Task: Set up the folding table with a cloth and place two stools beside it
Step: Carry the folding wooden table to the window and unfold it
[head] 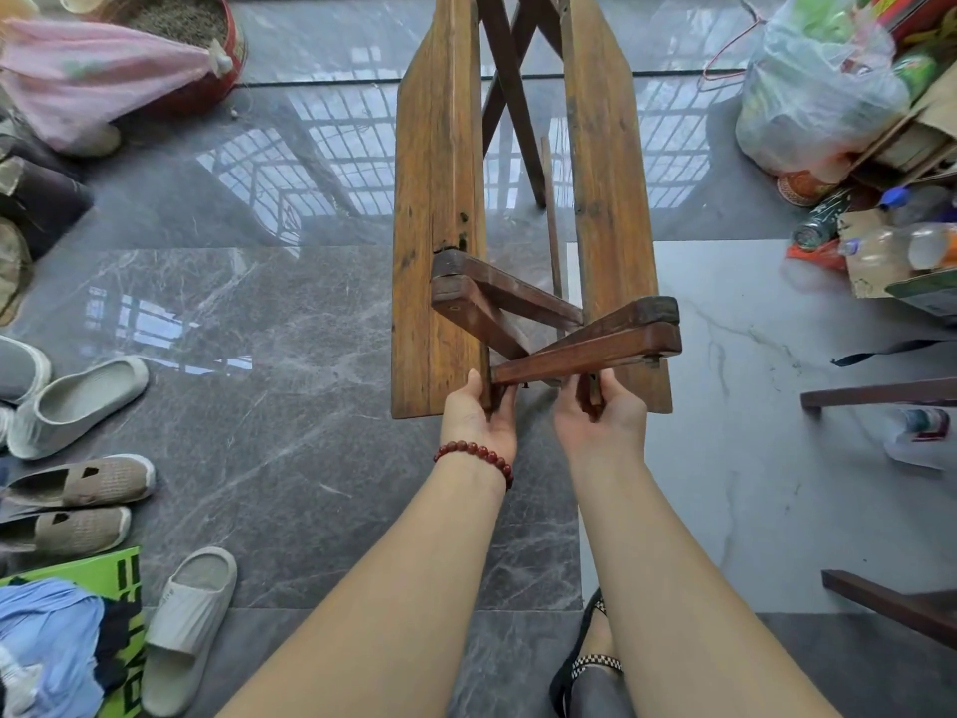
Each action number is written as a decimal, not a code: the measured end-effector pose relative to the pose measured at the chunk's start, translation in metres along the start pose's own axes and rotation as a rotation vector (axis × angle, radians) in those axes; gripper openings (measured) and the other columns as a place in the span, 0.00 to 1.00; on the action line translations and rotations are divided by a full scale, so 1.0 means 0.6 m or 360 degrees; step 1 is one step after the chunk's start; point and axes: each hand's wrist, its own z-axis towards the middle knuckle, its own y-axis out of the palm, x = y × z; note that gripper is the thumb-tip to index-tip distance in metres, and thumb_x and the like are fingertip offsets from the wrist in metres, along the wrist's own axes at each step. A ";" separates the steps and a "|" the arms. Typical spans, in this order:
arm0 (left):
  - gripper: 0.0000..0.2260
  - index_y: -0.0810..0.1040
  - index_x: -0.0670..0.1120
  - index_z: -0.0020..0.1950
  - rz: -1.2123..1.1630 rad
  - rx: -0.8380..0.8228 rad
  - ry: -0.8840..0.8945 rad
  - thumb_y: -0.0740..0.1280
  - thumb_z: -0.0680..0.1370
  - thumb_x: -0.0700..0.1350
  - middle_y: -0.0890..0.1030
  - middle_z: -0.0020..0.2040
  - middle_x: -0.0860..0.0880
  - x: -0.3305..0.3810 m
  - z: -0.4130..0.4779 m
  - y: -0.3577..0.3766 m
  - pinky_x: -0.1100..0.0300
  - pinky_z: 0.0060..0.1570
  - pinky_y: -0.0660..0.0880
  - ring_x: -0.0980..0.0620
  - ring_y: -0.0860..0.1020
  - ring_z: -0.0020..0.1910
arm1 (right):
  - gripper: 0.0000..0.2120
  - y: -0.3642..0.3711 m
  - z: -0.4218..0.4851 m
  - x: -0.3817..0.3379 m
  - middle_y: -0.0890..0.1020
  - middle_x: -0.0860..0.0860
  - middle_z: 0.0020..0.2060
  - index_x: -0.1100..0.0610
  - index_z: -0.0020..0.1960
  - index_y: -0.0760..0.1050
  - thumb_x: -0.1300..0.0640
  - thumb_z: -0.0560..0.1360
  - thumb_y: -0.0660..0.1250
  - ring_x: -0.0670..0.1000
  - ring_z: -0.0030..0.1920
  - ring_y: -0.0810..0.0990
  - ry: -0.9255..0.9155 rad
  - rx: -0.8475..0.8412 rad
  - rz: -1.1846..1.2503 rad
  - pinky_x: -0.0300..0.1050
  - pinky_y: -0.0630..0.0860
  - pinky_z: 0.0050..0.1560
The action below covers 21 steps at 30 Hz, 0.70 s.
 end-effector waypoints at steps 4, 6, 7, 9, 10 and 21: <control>0.13 0.70 0.35 0.62 -0.0026 -0.0044 0.0039 0.61 0.80 0.40 0.74 0.61 0.38 0.002 -0.014 0.004 0.56 0.49 0.75 0.44 0.75 0.60 | 0.07 0.002 -0.007 -0.012 0.78 0.55 0.45 0.63 0.54 0.74 0.61 0.80 0.59 0.50 0.50 0.77 0.0211 -0.0149 0.0570 0.40 0.75 0.56; 0.14 0.69 0.36 0.64 0.0007 -0.0050 0.0040 0.61 0.80 0.40 0.75 0.61 0.38 0.006 -0.018 0.002 0.56 0.51 0.75 0.44 0.75 0.61 | 0.07 0.000 -0.012 -0.018 0.78 0.55 0.45 0.63 0.55 0.74 0.61 0.80 0.60 0.50 0.45 0.78 0.0185 -0.0147 0.0598 0.40 0.76 0.51; 0.14 0.69 0.36 0.64 0.0012 -0.0050 0.0032 0.61 0.80 0.40 0.75 0.61 0.38 0.008 -0.018 -0.002 0.55 0.51 0.75 0.43 0.75 0.61 | 0.07 -0.002 -0.018 -0.021 0.78 0.55 0.45 0.64 0.55 0.74 0.62 0.80 0.60 0.50 0.45 0.79 0.0171 -0.0152 0.0623 0.40 0.77 0.51; 0.14 0.69 0.35 0.64 0.0011 -0.0074 -0.0009 0.60 0.80 0.40 0.75 0.61 0.38 0.009 -0.018 -0.015 0.54 0.53 0.74 0.43 0.75 0.62 | 0.07 -0.012 -0.026 -0.021 0.79 0.56 0.45 0.66 0.52 0.74 0.63 0.80 0.60 0.50 0.49 0.79 0.0186 -0.0163 0.0639 0.40 0.76 0.57; 0.13 0.70 0.35 0.63 0.0026 -0.0095 -0.0031 0.60 0.80 0.40 0.76 0.60 0.38 0.007 -0.016 -0.024 0.54 0.53 0.74 0.43 0.75 0.61 | 0.07 -0.019 -0.027 -0.019 0.79 0.57 0.45 0.67 0.49 0.74 0.63 0.80 0.59 0.50 0.50 0.80 0.0200 -0.0165 0.0635 0.40 0.76 0.57; 0.12 0.74 0.38 0.53 0.0120 -0.0204 -0.0166 0.62 0.77 0.46 0.77 0.50 0.39 0.005 0.013 -0.043 0.50 0.37 0.79 0.42 0.79 0.49 | 0.07 -0.040 0.014 0.007 0.77 0.56 0.44 0.64 0.55 0.72 0.67 0.79 0.59 0.49 0.43 0.76 0.0366 -0.0088 0.0545 0.36 0.75 0.39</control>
